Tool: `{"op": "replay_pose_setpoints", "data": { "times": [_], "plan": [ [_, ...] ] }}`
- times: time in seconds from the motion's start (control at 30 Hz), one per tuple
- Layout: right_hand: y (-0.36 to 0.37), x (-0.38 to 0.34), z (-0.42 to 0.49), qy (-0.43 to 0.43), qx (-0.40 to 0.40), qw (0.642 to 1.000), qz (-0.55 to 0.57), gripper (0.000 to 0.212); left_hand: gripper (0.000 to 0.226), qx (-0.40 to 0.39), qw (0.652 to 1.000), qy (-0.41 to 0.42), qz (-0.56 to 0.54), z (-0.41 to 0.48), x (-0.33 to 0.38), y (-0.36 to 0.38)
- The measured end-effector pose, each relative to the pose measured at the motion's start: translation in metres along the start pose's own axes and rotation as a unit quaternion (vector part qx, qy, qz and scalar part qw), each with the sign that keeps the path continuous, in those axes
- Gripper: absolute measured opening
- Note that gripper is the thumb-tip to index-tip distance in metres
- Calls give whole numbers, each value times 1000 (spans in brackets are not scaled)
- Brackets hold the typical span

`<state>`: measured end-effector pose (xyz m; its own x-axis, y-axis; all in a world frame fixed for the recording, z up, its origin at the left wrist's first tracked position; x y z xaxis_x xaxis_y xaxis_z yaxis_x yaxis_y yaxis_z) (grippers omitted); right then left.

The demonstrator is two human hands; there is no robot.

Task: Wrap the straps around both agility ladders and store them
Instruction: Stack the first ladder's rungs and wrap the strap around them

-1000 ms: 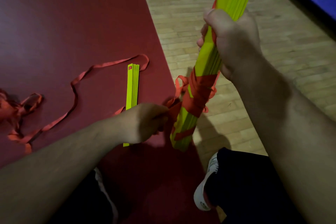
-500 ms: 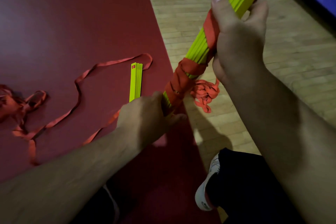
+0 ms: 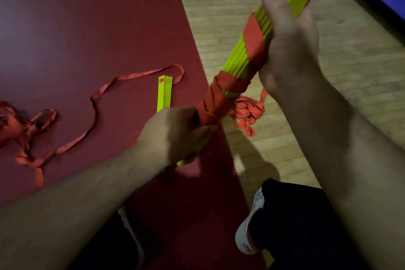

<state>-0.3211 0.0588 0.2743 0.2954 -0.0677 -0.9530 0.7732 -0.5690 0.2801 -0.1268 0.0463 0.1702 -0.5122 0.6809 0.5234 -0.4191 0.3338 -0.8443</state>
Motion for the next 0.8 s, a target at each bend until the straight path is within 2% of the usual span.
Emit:
{"op": "replay_pose_setpoints", "data": {
  "times": [0.07,0.13,0.17,0.2,0.27,0.3,0.37,0.4,0.43,0.53,0.6,0.7,0.8],
  "plan": [
    [-6,-1,6,57,-105,992,48,48,47,-41,991,40,-123,2,-7,-5],
    [-11,0,7,101,-201,974,27,80,42,-107,962,69,-243,0,-7,-5],
    [-10,1,5,118,-255,960,8,86,42,-132,949,74,-278,-1,-6,-2],
    [-9,3,2,130,-301,945,0,83,44,-150,941,76,-295,-2,-6,2],
    [-3,5,-3,143,-330,933,15,54,48,-171,938,80,-291,-2,-4,7],
    [0,4,-4,146,-309,939,17,36,45,-174,943,89,-271,-1,-2,8],
    [4,2,-4,141,-234,962,-1,16,24,-147,964,108,-196,1,0,6],
    [5,2,-2,133,-195,972,-16,9,22,-126,974,109,-156,2,1,5],
    [6,2,0,124,-154,980,-28,5,30,-112,981,102,-120,3,2,5],
    [3,6,5,80,-30,995,-45,9,30,-113,990,55,-56,2,2,10],
    [1,8,7,50,24,997,-44,10,29,-110,993,28,-27,1,-1,12],
    [-3,6,10,21,85,994,-58,16,36,-86,995,42,-28,0,5,15],
    [-3,2,9,-8,109,990,-89,20,46,-73,995,35,-52,-2,12,13]
  ]
}}
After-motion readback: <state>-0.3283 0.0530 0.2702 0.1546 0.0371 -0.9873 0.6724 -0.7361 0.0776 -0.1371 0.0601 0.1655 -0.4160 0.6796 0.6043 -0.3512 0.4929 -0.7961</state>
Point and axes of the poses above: each hand's wrist, its own z-axis towards the middle knuckle, its own y-axis out of the palm, x = y × z, the point moved 3 cm from there along z, towards the middle knuckle, and after that the axes turned 14 degrees about y, right-handed, at the moved point
